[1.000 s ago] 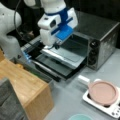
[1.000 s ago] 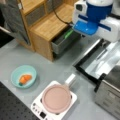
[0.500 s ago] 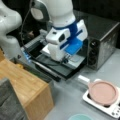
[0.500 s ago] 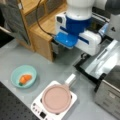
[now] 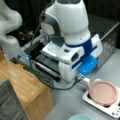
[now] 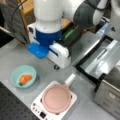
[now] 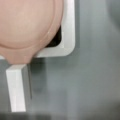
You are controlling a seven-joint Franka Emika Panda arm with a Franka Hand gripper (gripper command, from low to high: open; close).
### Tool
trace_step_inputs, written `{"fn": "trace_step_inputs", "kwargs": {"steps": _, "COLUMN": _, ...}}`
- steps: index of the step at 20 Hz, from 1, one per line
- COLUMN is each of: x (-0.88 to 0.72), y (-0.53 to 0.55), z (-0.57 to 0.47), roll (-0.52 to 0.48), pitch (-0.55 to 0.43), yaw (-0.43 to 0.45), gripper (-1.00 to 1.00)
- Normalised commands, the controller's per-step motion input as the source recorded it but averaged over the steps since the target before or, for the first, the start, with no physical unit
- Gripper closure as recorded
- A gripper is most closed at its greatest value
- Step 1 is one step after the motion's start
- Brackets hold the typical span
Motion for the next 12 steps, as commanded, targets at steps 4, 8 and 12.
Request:
{"fn": "trace_step_inputs", "kwargs": {"steps": 4, "x": 0.65, "y": -0.48, "z": 0.11, "roll": -0.104, "pitch": 0.287, "yaw": 0.233, "gripper": -1.00}}
{"fn": "trace_step_inputs", "kwargs": {"steps": 8, "x": 0.60, "y": -0.61, "z": 0.03, "roll": -0.103, "pitch": 0.280, "yaw": 0.259, "gripper": -1.00}}
{"fn": "trace_step_inputs", "kwargs": {"steps": 12, "x": 0.63, "y": -0.67, "z": -0.07, "roll": -0.069, "pitch": 0.330, "yaw": 0.225, "gripper": -1.00}}
